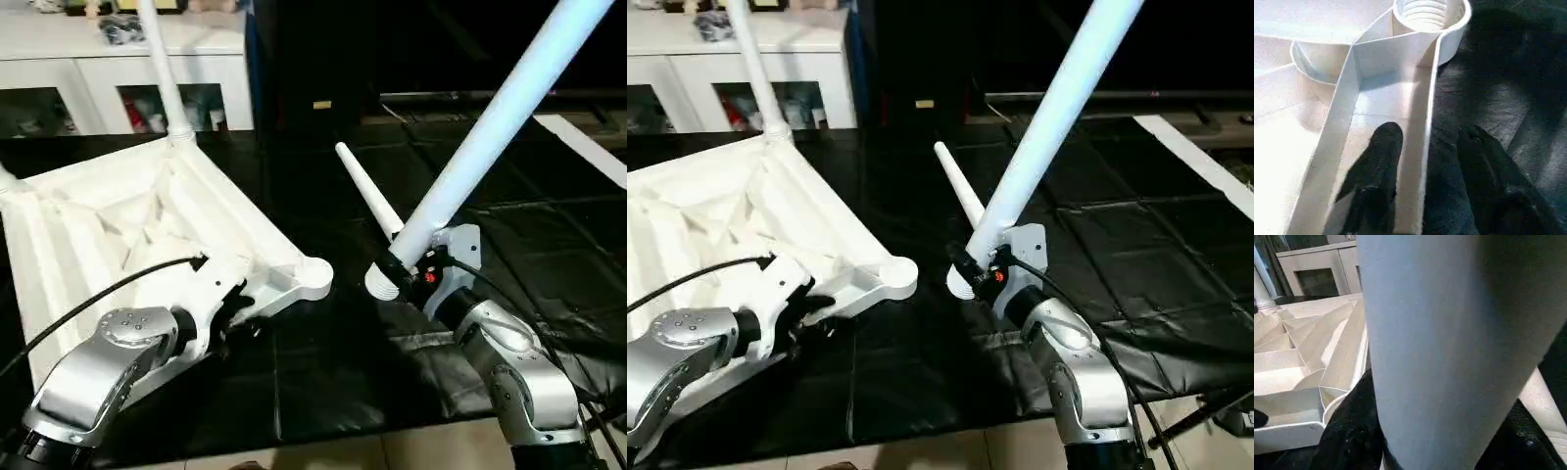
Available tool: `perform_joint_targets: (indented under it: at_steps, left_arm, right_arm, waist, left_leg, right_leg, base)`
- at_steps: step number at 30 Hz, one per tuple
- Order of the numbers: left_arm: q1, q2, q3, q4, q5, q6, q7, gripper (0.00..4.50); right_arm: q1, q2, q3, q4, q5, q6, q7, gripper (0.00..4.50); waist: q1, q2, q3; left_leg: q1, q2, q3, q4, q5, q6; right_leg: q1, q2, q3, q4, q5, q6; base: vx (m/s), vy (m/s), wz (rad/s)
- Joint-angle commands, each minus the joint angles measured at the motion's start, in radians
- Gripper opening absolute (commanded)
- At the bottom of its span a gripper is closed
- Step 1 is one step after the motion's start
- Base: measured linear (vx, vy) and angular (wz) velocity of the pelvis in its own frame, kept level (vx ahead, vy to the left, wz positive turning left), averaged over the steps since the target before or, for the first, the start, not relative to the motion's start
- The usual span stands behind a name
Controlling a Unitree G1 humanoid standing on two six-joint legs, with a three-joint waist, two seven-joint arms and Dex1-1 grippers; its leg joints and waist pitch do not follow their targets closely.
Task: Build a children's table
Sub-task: Insert table leg to table base
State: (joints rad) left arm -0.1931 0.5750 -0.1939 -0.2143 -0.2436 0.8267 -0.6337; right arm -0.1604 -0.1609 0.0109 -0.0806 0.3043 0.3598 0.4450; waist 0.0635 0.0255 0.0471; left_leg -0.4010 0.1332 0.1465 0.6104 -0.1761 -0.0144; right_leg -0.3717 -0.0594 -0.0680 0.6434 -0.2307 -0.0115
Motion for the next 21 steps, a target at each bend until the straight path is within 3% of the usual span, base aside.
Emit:
perform_joint_targets:
  at_steps: [1, 5, 6, 9, 12, 16, 19, 21]
  left_arm:
    - [-0.016, -0.008, 0.012, 0.024, 0.019, 0.021, 0.025, 1.61]
    - [-0.024, -0.009, 0.018, 0.032, 0.017, 0.022, 0.028, 1.43]
    - [-0.027, -0.01, 0.022, 0.036, 0.016, 0.023, 0.03, 1.21]
    - [-0.032, -0.001, 0.013, 0.041, 0.017, 0.031, 0.022, 1.1]
    - [-0.034, 0.006, 0.0, 0.041, 0.018, 0.047, 0.021, 0.71]
    - [-0.036, 0.017, -0.026, 0.051, 0.04, 0.034, 0.008, 0.32]
    - [-0.039, 0.033, -0.049, 0.063, 0.047, -0.016, -0.029, 0.14]
    - [-0.042, 0.056, -0.081, 0.089, 0.053, -0.091, -0.098, 0.02]
  right_arm:
    - [-0.023, -0.005, 0.008, -0.028, 0.014, 0.001, 0.016, 1.91]
    - [-0.025, -0.01, 0.016, -0.03, 0.006, -0.012, 0.029, 1.91]
    - [-0.026, -0.003, 0.012, -0.026, 0.006, -0.038, 0.032, 1.91]
    - [-0.036, 0.01, 0.002, -0.011, 0.003, -0.083, 0.029, 1.91]
    - [-0.047, 0.009, 0.001, 0.0, 0.01, -0.086, 0.04, 1.91]
    - [-0.08, 0.006, 0.004, 0.029, 0.04, -0.073, 0.084, 1.91]
    - [-0.1, 0.004, 0.015, 0.07, 0.016, -0.13, 0.097, 1.91]
    - [-0.125, -0.01, 0.032, 0.098, 0.03, -0.074, 0.129, 1.91]
  waist:
    - [0.006, 0.013, -0.052]
    - [0.008, 0.01, -0.049]
    - [0.008, 0.009, -0.047]
    - [0.009, 0.006, -0.047]
    - [0.007, 0.005, -0.044]
    - [0.006, 0.006, -0.044]
    - [0.007, 0.006, -0.045]
    - [0.007, 0.002, -0.048]
  left_leg:
    - [0.027, 0.088, -0.04, -0.092, -0.307, -0.032]
    - [0.029, 0.089, -0.038, -0.092, -0.332, -0.036]
    - [0.029, 0.09, -0.038, -0.093, -0.346, -0.039]
    - [0.029, 0.091, -0.039, -0.094, -0.358, -0.044]
    - [0.03, 0.09, -0.039, -0.096, -0.376, -0.047]
    - [0.029, 0.091, -0.04, -0.096, -0.372, -0.043]
    - [0.03, 0.091, -0.039, -0.095, -0.367, -0.042]
    - [0.024, 0.09, -0.038, -0.097, -0.327, -0.032]
  right_leg:
    - [0.027, -0.1, 0.063, -0.084, -0.131, -0.196]
    - [0.023, -0.102, 0.066, -0.091, -0.197, -0.189]
    - [0.021, -0.103, 0.067, -0.094, -0.233, -0.182]
    - [0.017, -0.105, 0.068, -0.097, -0.27, -0.169]
    - [0.014, -0.104, 0.068, -0.1, -0.305, -0.162]
    - [0.014, -0.103, 0.069, -0.102, -0.317, -0.157]
    - [0.012, -0.104, 0.069, -0.103, -0.306, -0.161]
    - [0.02, -0.101, 0.068, -0.098, -0.256, -0.166]
  base:
    - [0.0, 0.0, 0.0]
    - [0.0, 0.0, 0.0]
    - [0.0, 0.0, 0.0]
    - [0.0, 0.0, 0.0]
    - [0.0, 0.0, 0.0]
    - [0.0, 0.0, 0.0]
    - [0.0, 0.0, 0.0]
    - [0.0, 0.0, 0.0]
